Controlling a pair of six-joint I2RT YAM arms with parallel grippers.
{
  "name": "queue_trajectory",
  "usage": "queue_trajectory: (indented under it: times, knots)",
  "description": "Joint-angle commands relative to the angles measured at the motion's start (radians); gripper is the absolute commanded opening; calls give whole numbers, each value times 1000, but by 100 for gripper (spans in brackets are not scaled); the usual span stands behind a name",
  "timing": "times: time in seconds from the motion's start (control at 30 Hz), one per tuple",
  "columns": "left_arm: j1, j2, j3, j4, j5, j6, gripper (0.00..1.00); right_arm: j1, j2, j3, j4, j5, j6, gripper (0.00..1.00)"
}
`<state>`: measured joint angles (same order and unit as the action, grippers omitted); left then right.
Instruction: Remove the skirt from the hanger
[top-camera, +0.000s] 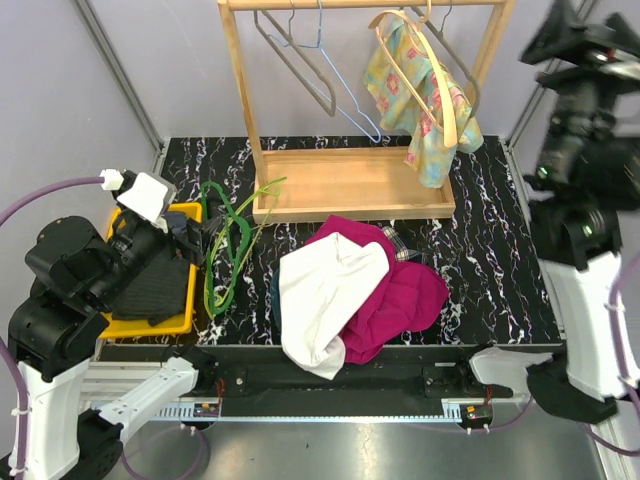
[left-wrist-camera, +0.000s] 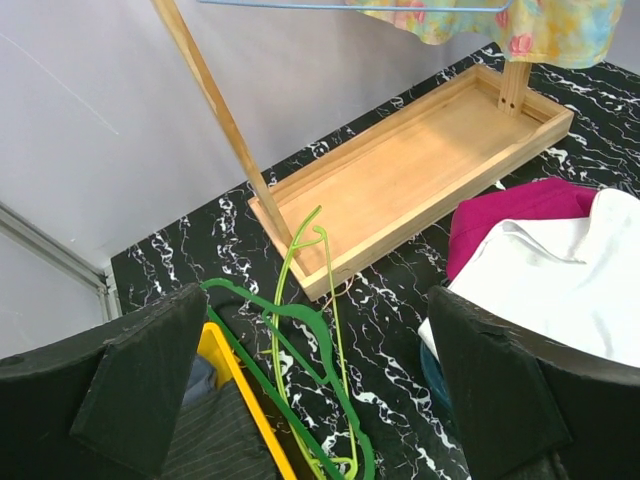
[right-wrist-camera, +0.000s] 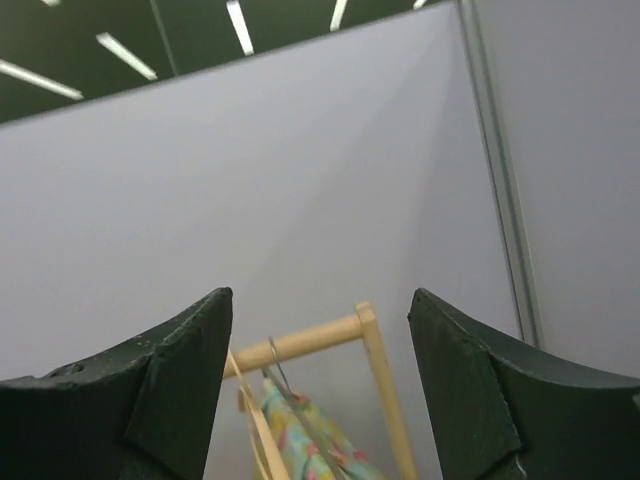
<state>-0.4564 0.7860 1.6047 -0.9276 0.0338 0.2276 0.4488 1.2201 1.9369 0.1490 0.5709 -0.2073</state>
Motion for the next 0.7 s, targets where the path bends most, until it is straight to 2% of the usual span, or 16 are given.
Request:
queue_trajectory:
  times: [0.0, 0.1, 0.27, 0.43, 0.67]
  knots:
    - [5, -16, -8, 41, 35, -16, 99, -227, 199, 77, -384, -244, 288, 77]
    - [5, -27, -18, 38, 38, -7, 99, -335, 281, 171, -469, -400, 428, 75]
    - [5, -53, -49, 38, 38, 18, 99, -357, 378, 316, -514, -477, 442, 75]
    - [5, -64, -80, 55, 37, 19, 99, -363, 519, 525, -684, -569, 442, 74]
    - [5, -68, -97, 70, 38, 13, 99, -383, 558, 537, -701, -680, 468, 72]
